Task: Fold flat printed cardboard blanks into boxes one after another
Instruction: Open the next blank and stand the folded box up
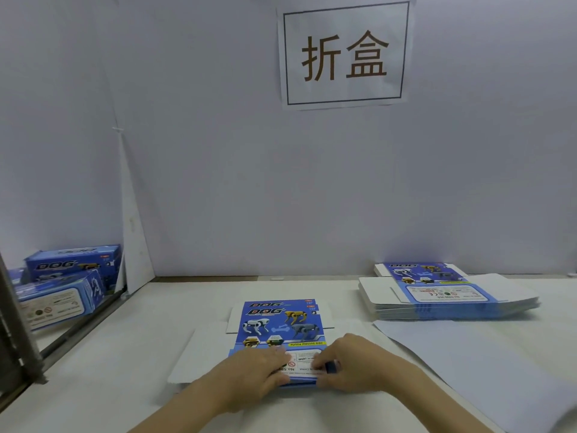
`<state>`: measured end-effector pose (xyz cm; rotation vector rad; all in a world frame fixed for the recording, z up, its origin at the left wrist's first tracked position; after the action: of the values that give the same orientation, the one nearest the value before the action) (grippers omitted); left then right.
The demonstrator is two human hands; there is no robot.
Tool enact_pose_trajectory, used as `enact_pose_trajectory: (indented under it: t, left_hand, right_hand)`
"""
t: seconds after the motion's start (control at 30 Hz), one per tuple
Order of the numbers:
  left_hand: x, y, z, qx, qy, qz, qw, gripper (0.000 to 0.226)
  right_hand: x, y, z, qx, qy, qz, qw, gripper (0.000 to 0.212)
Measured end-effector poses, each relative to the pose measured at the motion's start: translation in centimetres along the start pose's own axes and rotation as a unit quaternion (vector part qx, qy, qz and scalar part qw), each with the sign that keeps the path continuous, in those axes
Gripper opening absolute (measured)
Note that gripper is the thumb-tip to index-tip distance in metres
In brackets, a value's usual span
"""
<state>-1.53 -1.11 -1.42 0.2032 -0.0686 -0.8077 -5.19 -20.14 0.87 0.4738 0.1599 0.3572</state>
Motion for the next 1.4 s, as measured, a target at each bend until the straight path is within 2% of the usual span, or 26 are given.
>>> enact_pose_trajectory:
  t: [0.03, 0.1, 0.17, 0.23, 0.27, 0.33, 0.37, 0.4, 0.43, 0.5, 0.57, 0.63, 0.7, 0.73, 0.8, 0.9, 1.0, 1.1, 1.2, 1.27, 1.3, 1.37, 1.4]
  left_hand:
    - [-0.1, -0.2, 0.2, 0.031, -0.014, -0.007, 0.999, 0.044]
    - [-0.2, 0.0, 1.4, 0.058, -0.073, -0.008, 0.996, 0.033]
    - [-0.4, 1.0, 3.8, 0.081, -0.211, -0.018, 0.974, 0.03]
    - [-0.5, 2.2, 6.4, 0.078, -0.345, -0.009, 0.935, 0.036]
    - [-0.3, 2.5, 7.7, 0.082, -0.386, 0.001, 0.919, 0.039]
    - [0.2, 2.5, 10.4, 0.112, -0.45, 0.029, 0.886, 0.034]
    - [0.2, 2.3, 11.4, 0.115, -0.485, 0.052, 0.865, 0.024]
    - [0.2, 2.2, 12.5, 0.088, -0.523, 0.086, 0.843, 0.011]
    - [0.0, 2.2, 13.3, 0.02, -0.561, 0.131, 0.817, 0.008]
    - [-0.3, 2.3, 14.4, -0.181, -0.602, 0.215, 0.747, 0.026]
    - [-0.1, 1.9, 14.5, -0.356, -0.585, 0.228, 0.692, 0.03]
    - [0.2, 1.4, 13.8, -0.465, -0.542, 0.211, 0.667, 0.032]
    - [0.3, 0.9, 13.3, -0.501, -0.514, 0.199, 0.667, 0.036]
    - [0.4, 0.7, 13.1, -0.513, -0.499, 0.198, 0.67, 0.037]
    - [0.7, 0.4, 13.2, -0.535, -0.462, 0.194, 0.68, 0.04]
    - [0.9, -0.1, 13.2, -0.531, -0.446, 0.193, 0.694, 0.05]
    - [1.0, -0.4, 12.6, -0.542, -0.44, 0.206, 0.686, 0.055]
    - [1.6, -1.5, 12.3, -0.569, -0.416, 0.197, 0.682, 0.054]
    - [2.4, -3.3, 11.6, -0.582, -0.385, 0.17, 0.696, 0.059]
    - [2.6, -3.4, 11.3, -0.584, -0.366, 0.153, 0.708, 0.07]
    - [2.4, -2.9, 11.4, -0.583, -0.362, 0.151, 0.712, 0.065]
    - [1.7, -1.3, 11.9, -0.589, -0.369, 0.152, 0.702, 0.058]
    - [1.2, -0.6, 12.0, -0.604, -0.369, 0.148, 0.691, 0.066]
  right_hand:
    - [-0.3, -0.1, 0.5, 0.032, -0.013, 0.004, 0.999, 0.036]
    - [-1.2, -0.3, 2.0, 0.083, -0.096, 0.022, 0.992, 0.033]
    - [-2.0, -0.7, 3.6, 0.028, -0.235, 0.046, 0.971, 0.047]
    - [-2.7, -0.2, 5.0, -0.078, -0.371, 0.076, 0.922, 0.065]
    - [-2.8, 0.3, 5.8, -0.073, -0.422, 0.082, 0.9, 0.073]
    - [-3.0, 1.5, 7.3, 0.009, -0.512, 0.105, 0.852, 0.086]
    - [-3.1, 1.8, 8.1, 0.06, -0.553, 0.112, 0.824, 0.09]
    - [-3.3, 2.0, 8.9, 0.113, -0.583, 0.109, 0.797, 0.092]
    - [-3.4, 2.1, 9.6, 0.169, -0.597, 0.094, 0.779, 0.092]
    - [-3.2, 1.9, 10.2, 0.271, -0.566, 0.029, 0.778, 0.088]
    - [-3.0, 1.7, 10.0, 0.368, -0.491, -0.005, 0.79, 0.076]
    - [-2.9, 2.0, 9.6, 0.462, -0.433, 0.023, 0.773, 0.05]
    - [-2.9, 2.4, 9.3, 0.483, -0.427, 0.047, 0.763, 0.026]
    - [-2.8, 2.5, 9.3, 0.481, -0.431, 0.056, 0.762, 0.026]
    - [-2.8, 2.7, 9.4, 0.478, -0.432, 0.081, 0.761, 0.045]
    - [-2.8, 2.9, 9.5, 0.454, -0.424, 0.084, 0.779, 0.084]
    - [-2.7, 2.9, 9.5, 0.48, -0.393, 0.07, 0.781, 0.094]
    - [-2.6, 3.6, 8.9, 0.536, -0.318, 0.081, 0.778, 0.09]
    - [-2.0, 5.0, 7.3, 0.552, -0.21, 0.1, 0.801, 0.076]
    - [-1.8, 5.4, 6.7, 0.528, -0.199, 0.101, 0.819, 0.067]
    - [-1.9, 5.3, 6.9, 0.523, -0.206, 0.1, 0.821, 0.063]
    - [-2.2, 4.4, 7.5, 0.574, -0.206, 0.104, 0.785, 0.041]
    - [-2.5, 3.9, 7.9, 0.603, -0.203, 0.102, 0.764, 0.03]
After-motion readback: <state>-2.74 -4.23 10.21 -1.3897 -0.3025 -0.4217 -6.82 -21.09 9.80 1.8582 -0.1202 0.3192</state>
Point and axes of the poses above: each hand's wrist, its own x-axis towards the middle knuckle, its own z-axis out of the back of the hand, y = z × x, the point moved 3 cm from there along x, towards the middle knuckle, and after that the axes turned 14 degrees about x, right-handed, at the moved point
